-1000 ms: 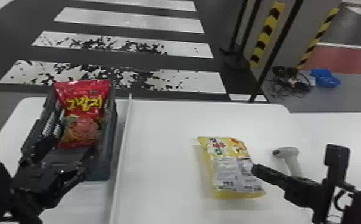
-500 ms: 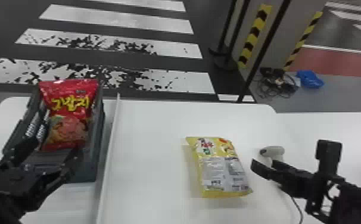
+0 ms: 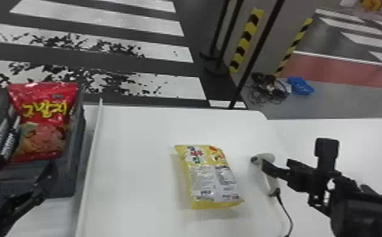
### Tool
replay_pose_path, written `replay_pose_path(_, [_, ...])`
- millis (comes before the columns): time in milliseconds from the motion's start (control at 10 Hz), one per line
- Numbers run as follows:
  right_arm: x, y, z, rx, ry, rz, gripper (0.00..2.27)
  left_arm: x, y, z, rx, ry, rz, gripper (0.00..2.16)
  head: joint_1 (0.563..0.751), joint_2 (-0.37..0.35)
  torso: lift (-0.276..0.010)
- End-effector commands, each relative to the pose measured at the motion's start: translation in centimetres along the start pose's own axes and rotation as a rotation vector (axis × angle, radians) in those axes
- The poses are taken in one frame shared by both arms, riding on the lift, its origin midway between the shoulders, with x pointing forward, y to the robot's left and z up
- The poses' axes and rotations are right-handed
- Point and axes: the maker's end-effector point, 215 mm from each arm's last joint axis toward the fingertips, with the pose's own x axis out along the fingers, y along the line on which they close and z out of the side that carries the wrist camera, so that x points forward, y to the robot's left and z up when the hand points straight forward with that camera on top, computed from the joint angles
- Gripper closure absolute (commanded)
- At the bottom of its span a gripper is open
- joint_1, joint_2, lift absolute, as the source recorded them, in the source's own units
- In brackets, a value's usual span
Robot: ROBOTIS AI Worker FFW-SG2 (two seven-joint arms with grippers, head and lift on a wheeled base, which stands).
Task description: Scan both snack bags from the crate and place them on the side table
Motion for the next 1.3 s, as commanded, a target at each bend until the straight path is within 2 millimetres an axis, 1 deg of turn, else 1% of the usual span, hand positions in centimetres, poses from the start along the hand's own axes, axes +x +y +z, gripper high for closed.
replay_pose_path(0, [0.6, -2.0, -1.5, -0.014, 0.048, -0.007, 0.15, 0.0, 0.3, -1.0, -0.005, 0.016, 0.006, 0.08, 0.695, -0.320, -0.095])
replay_pose_path(100, [0.9, -2.8, -2.7, -0.026, 0.087, -0.007, 0.15, 0.0, 0.3, -1.4, -0.006, 0.024, 0.008, 0.08, 0.695, -0.335, -0.095])
replay_pose_path(200, [1.1, -3.3, -3.4, -0.025, 0.109, 0.000, 0.15, 0.2, 0.2, -1.7, -0.008, 0.029, 0.004, 0.08, 0.695, -0.350, -0.095])
replay_pose_path(500, [2.5, -3.1, -4.8, -0.039, 0.166, 0.027, 0.19, 0.3, -0.3, -2.2, -0.011, 0.039, -0.006, 0.08, 0.695, -0.350, -0.095])
replay_pose_path(700, [3.2, -3.4, -4.8, -0.046, 0.181, 0.025, 0.22, 0.2, -0.3, -2.4, -0.008, 0.043, -0.007, 0.08, 0.695, -0.350, -0.095])
replay_pose_path(800, [3.4, -3.4, -4.7, -0.052, 0.185, 0.023, 0.34, 0.2, -0.3, -2.4, -0.008, 0.043, -0.008, 0.08, 0.695, -0.350, -0.095])
replay_pose_path(900, [3.6, -3.4, -4.4, -0.053, 0.182, 0.027, 0.36, 0.3, -0.4, -2.3, -0.008, 0.039, -0.010, 0.08, 0.695, -0.350, -0.095])
replay_pose_path(1000, [3.9, -3.1, -4.5, -0.061, 0.189, 0.033, 0.50, 0.3, -0.4, -2.2, -0.006, 0.038, -0.010, 0.08, 0.695, -0.350, -0.095])
replay_pose_path(1100, [4.2, -2.8, -4.4, -0.071, 0.196, 0.042, 0.81, 0.3, -0.4, -2.2, -0.006, 0.038, -0.010, 0.08, 0.695, -0.350, -0.095])
replay_pose_path(1200, [4.4, -2.6, -4.5, -0.076, 0.202, 0.043, 1.65, 0.3, -0.4, -2.2, -0.006, 0.038, -0.010, 0.08, 0.695, -0.350, -0.095])
